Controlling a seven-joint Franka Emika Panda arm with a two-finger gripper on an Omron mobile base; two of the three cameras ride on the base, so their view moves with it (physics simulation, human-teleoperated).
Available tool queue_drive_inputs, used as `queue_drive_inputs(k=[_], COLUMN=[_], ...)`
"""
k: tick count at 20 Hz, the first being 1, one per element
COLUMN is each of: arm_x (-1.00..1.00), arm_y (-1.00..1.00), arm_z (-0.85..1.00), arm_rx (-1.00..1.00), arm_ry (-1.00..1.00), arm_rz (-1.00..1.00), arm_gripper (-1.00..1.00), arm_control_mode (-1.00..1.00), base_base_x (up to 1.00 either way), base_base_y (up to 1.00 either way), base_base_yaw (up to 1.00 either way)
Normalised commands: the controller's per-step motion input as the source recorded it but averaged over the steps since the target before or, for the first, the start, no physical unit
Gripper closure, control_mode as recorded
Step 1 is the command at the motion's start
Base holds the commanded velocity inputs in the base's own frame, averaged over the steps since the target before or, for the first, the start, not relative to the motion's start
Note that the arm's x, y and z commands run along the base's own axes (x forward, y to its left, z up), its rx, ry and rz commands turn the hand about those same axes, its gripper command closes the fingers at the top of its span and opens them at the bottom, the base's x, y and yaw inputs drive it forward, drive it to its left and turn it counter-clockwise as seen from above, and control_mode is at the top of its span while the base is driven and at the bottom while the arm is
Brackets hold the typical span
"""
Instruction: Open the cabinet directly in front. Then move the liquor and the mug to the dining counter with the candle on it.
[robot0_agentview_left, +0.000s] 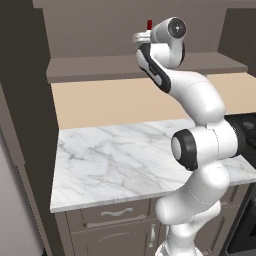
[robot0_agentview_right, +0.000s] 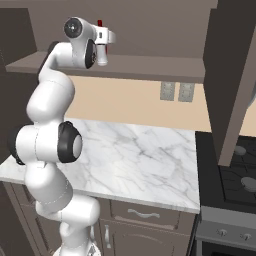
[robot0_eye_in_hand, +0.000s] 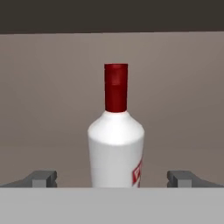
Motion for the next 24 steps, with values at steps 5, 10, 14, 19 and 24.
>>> queue_drive_inputs(k=[5,10,14,19,24], arm_x=[0.06,0.14,0.21,0.23,0.21], arm_y=[-0.14,-0.08,-0.01,0.0,0.0], arm_z=[-0.05,-0.05,-0.03,0.0,0.0], arm_rx=[0.0,0.0,0.0,0.0,0.0], arm_ry=[0.0,0.0,0.0,0.0,0.0], arm_rz=[0.0,0.0,0.0,0.0,0.0], arm_gripper=[-1.0,-1.0,-1.0,-1.0,-1.0], arm_control_mode=[-1.0,-1.0,-1.0,-1.0,-1.0], base_base_x=[0.0,0.0,0.0,0.0,0.0], base_base_y=[0.0,0.0,0.0,0.0,0.0], base_base_yaw=[0.0,0.0,0.0,0.0,0.0])
